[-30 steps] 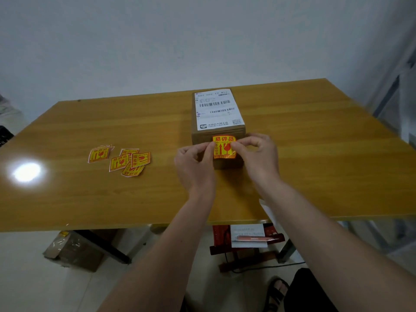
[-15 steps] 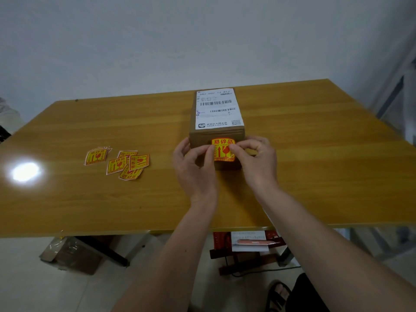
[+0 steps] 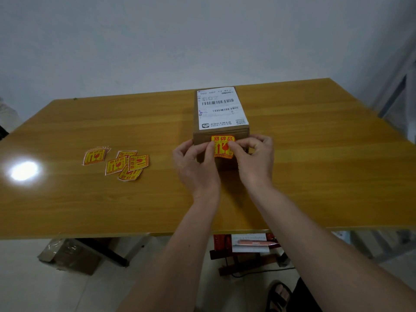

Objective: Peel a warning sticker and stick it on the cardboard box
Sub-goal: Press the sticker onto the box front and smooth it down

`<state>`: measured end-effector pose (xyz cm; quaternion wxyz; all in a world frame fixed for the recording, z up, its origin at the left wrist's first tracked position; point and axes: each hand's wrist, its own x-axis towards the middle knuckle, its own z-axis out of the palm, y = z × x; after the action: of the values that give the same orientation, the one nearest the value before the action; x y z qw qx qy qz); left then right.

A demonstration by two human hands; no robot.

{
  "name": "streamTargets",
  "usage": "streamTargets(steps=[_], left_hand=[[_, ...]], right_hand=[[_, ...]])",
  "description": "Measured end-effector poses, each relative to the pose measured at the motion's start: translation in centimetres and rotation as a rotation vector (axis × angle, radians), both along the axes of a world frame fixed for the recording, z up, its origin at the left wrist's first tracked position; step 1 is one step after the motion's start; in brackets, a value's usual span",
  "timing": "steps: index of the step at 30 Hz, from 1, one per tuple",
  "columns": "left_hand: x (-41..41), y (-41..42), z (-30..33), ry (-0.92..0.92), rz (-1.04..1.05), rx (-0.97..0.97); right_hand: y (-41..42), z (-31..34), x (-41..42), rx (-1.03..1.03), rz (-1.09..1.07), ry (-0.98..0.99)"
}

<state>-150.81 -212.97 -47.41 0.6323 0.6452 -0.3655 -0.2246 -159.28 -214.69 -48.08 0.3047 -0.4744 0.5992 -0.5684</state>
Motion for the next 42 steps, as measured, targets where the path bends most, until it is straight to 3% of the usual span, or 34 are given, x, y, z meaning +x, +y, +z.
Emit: streamTargets(steps=[37, 42], left_hand=[[0.8, -1.2, 0.0, -0.087, 0.056, 0.007], [1.7, -1.3, 0.2, -0.595, -0.114, 0.052]], right_hand=[[-0.5, 0.7, 0.4, 0.015, -0.127, 0.068], [-0.6, 0.7, 0.3, 0.013, -0.135, 0.075]])
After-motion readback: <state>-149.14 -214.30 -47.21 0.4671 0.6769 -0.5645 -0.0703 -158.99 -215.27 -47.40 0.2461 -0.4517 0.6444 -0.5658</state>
